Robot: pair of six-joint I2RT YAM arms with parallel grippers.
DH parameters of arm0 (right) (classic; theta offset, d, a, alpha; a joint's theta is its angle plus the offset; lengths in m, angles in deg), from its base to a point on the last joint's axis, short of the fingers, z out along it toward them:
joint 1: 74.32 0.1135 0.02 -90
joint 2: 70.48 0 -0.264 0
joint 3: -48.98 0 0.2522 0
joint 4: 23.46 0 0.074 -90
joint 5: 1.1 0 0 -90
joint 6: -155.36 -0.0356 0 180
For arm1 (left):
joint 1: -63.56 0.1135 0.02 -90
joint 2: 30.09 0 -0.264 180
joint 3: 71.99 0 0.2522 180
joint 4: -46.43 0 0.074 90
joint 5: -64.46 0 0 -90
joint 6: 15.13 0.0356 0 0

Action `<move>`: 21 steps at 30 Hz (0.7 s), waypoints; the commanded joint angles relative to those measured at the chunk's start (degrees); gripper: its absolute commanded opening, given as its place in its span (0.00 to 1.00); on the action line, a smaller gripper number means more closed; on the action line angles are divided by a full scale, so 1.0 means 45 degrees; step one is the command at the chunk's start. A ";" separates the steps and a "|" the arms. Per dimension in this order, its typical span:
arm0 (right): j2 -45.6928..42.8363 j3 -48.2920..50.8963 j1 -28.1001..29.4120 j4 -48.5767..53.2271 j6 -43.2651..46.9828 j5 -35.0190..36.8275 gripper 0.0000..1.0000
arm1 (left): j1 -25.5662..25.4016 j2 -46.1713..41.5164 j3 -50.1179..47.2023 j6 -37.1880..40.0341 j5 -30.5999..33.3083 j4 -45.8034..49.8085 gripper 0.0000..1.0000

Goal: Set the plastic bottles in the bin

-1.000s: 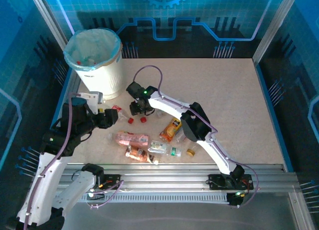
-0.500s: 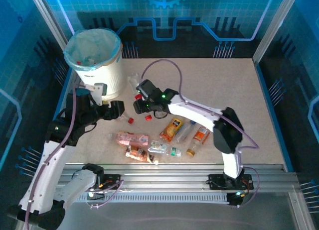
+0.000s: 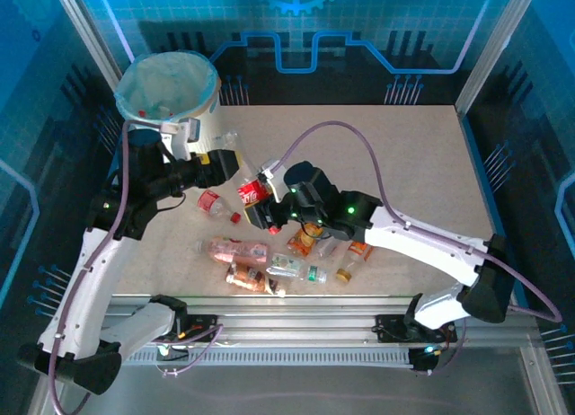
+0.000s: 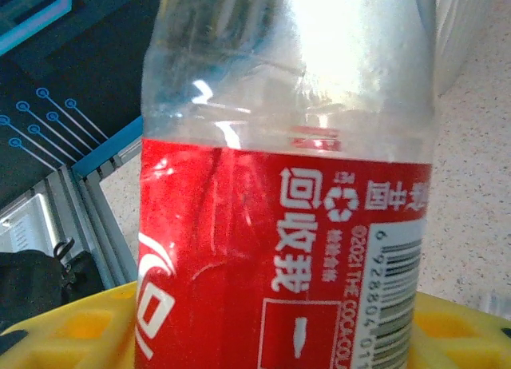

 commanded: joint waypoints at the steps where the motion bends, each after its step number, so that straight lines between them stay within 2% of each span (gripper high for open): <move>1: -0.0458 0.0151 0.0334 -0.0608 -0.0003 0.0217 0.50 | -0.0061 -0.0118 0.0083 -0.0574 -0.0414 -0.0573 0.80; 7: -0.0591 0.0226 0.0663 -0.1099 0.0416 -0.0400 0.50 | -0.0037 -0.0345 -0.0695 -0.1373 -0.0241 -0.1308 0.74; 10: -0.0431 0.0126 0.0899 -0.1032 0.0504 -0.0232 0.50 | -0.0042 -0.0474 -0.1179 -0.1837 -0.0243 -0.1837 0.63; 14: -0.0272 0.0108 0.1178 -0.1059 0.0284 0.0154 0.52 | -0.0036 -0.0705 -0.1259 -0.1538 0.0037 -0.1697 0.47; 17: -0.0255 0.0269 0.1504 -0.1240 0.0205 0.0619 0.59 | -0.0041 -0.0804 -0.1052 -0.0967 0.0290 -0.1174 0.38; 19: -0.0267 0.0321 0.1679 -0.1339 0.0203 0.0843 0.65 | -0.0038 -0.0824 -0.0864 -0.0673 0.0431 -0.0861 0.38; 21: -0.0258 0.0249 0.1798 -0.1327 0.0170 0.1090 0.76 | -0.0035 -0.0865 -0.0670 -0.0499 0.0617 -0.0635 0.38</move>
